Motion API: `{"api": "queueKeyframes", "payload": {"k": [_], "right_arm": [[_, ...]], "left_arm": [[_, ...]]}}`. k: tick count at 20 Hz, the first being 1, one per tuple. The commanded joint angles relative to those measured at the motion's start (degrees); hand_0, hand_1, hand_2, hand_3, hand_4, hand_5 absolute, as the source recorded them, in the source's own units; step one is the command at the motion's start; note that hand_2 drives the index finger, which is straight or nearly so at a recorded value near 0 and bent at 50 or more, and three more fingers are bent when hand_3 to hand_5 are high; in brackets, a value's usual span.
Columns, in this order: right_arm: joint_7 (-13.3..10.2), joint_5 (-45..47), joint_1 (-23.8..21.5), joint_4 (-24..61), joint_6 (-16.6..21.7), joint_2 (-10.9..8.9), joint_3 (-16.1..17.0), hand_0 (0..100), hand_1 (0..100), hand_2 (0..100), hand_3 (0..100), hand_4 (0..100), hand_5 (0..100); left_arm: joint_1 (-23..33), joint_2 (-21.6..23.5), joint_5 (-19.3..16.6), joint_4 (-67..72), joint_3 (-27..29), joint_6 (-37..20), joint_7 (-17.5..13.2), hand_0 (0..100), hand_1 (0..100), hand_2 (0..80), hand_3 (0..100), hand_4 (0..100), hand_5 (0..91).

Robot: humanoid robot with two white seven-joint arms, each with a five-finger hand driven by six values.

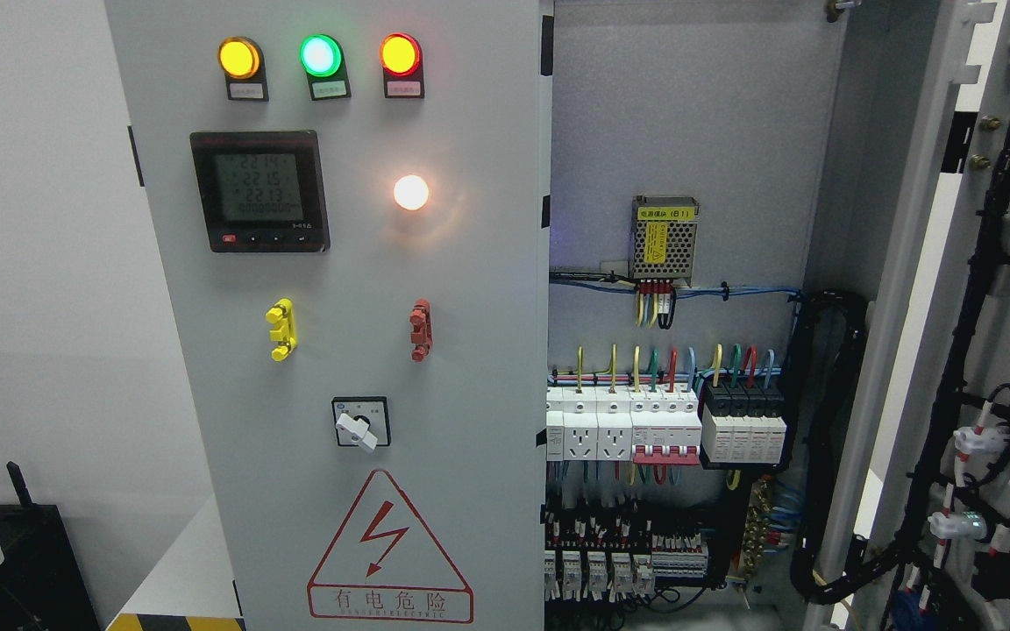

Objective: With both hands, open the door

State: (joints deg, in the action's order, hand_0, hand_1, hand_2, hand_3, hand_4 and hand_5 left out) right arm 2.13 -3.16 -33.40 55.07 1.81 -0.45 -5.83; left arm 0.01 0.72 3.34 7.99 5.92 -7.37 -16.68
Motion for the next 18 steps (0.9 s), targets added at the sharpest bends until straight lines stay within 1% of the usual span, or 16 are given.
{"api": "queueKeyframes", "payload": {"k": [1, 2, 4, 6, 8, 10, 13, 14, 15, 17, 18], "right_arm": [[0.2, 0.2, -11.2, 33.2, 5.7, -5.7, -4.5, 38, 0, 0, 0, 0, 0], [0.2, 0.2, -11.9, 33.8, 9.5, -6.57, -5.0, 38, 0, 0, 0, 0, 0], [0.2, 0.2, -13.2, 35.5, 16.0, -9.38, -6.7, 38, 0, 0, 0, 0, 0], [0.2, 0.2, -14.4, 38.0, 19.6, -11.93, -8.1, 38, 0, 0, 0, 0, 0], [0.2, 0.3, -14.9, 40.0, 21.6, -13.96, -8.6, 38, 0, 0, 0, 0, 0], [0.2, 0.3, -14.8, 41.7, 24.1, -15.45, -8.8, 38, 0, 0, 0, 0, 0], [0.2, 0.6, -14.7, 45.0, 27.8, -16.16, -9.4, 38, 0, 0, 0, 0, 0], [0.2, 1.1, -14.5, 45.8, 28.8, -16.42, -10.2, 38, 0, 0, 0, 0, 0], [0.2, 1.5, -14.1, 46.3, 29.5, -17.21, -11.1, 38, 0, 0, 0, 0, 0], [0.2, 1.5, -12.3, 46.4, 29.7, -18.79, -13.0, 38, 0, 0, 0, 0, 0], [0.2, 1.5, -11.3, 46.4, 29.8, -18.97, -13.9, 38, 0, 0, 0, 0, 0]], "left_arm": [[1.6, -1.7, -0.1, -1.6, -1.7, -0.3, 0.3, 0, 0, 0.0, 0, 0, 0.0], [1.7, -1.6, -0.1, -1.9, -2.3, -0.3, 0.3, 0, 0, 0.0, 0, 0, 0.0], [1.7, -1.6, -0.1, -2.0, -2.8, -0.4, 0.3, 0, 0, 0.0, 0, 0, 0.0], [1.7, -1.5, -0.1, -2.7, -2.8, -0.5, 0.3, 0, 0, 0.0, 0, 0, 0.0], [1.7, -1.4, -0.1, -3.9, -3.1, -0.5, 0.2, 0, 0, 0.0, 0, 0, 0.0], [1.7, -1.4, -0.1, -4.7, -3.9, -0.4, 0.2, 0, 0, 0.0, 0, 0, 0.0], [1.7, -1.3, -0.1, -4.7, -4.2, -0.3, 0.2, 0, 0, 0.0, 0, 0, 0.0], [1.7, -1.3, -0.1, -4.8, -4.6, -0.3, 0.2, 0, 0, 0.0, 0, 0, 0.0], [1.7, -1.4, -0.1, -4.7, -5.7, -0.3, 0.2, 0, 0, 0.0, 0, 0, 0.0], [1.6, -1.6, -0.1, -4.8, -7.0, -0.3, 0.2, 0, 0, 0.0, 0, 0, 0.0], [1.6, -1.6, -0.1, -4.8, -6.8, -0.5, 0.2, 0, 0, 0.0, 0, 0, 0.0]]}}
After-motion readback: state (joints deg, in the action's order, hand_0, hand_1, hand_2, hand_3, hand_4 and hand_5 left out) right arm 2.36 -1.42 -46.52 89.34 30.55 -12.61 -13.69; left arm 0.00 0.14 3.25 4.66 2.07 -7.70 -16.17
